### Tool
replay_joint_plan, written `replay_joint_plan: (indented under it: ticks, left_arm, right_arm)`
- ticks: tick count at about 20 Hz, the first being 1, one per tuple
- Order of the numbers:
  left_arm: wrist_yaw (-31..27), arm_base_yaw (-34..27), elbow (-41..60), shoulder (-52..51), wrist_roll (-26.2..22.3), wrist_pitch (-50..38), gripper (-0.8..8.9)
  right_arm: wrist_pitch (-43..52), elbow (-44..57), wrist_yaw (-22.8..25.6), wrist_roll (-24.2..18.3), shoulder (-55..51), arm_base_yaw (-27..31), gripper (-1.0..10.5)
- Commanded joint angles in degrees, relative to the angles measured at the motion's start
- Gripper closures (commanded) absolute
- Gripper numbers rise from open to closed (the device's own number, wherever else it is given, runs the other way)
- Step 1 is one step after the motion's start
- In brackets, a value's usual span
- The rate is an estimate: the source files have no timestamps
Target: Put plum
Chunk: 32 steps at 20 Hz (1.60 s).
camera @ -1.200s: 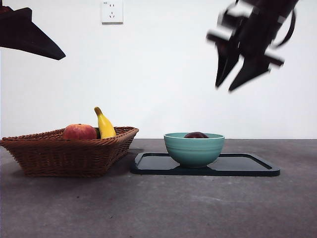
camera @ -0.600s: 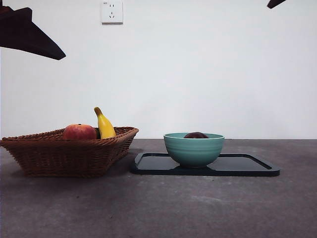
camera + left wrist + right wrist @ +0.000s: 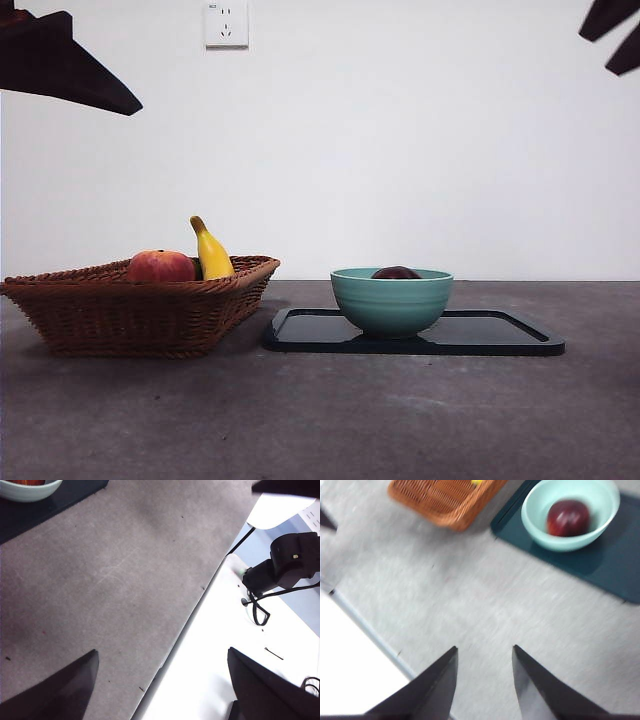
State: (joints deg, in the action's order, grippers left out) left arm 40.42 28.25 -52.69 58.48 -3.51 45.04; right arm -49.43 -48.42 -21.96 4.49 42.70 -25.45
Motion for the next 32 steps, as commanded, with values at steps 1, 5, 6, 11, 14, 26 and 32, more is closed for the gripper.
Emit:
replay_joint_plan:
  ticks: [1,5,6,11,14,26,32]
  left_arm:
    - [0.2,0.3,-0.5,0.3,-0.3,-0.5,4.09]
    - [0.2,0.3,-0.5,0.3,-0.2,-0.5,4.09]
    - [0.2,0.3,-0.5,0.3,-0.3,-0.5,4.09]
    - [0.2,0.3,-0.5,0.3,0.6,-1.2,4.09]
    - [0.2,1.0,-0.8,0.3,6.7,-6.1,4.08]
    - [-19.2,6.4,-28.6,23.7,11.5,-9.9,4.08]
    - [-22.0,7.4,-44.8,42.4,11.0,-10.0,4.08]
  right_arm:
    - [0.8,1.1,-0.5,0.0,-0.8,-0.4,7.7]
    - [1.7,1.5,-0.6,0.0,-0.9,-0.4,7.7]
    - [1.9,1.5,-0.6,0.1,-0.9,-0.4,7.7]
    - [1.9,1.5,-0.6,0.3,-0.9,-0.4,7.7]
    - [2.1,1.5,-0.6,0.9,-0.9,-0.4,7.7]
    - [3.1,1.5,-2.2,1.6,-0.9,-0.4,7.7]
    - [2.5,1.5,-2.3,2.8,-1.7,-0.4,7.7]
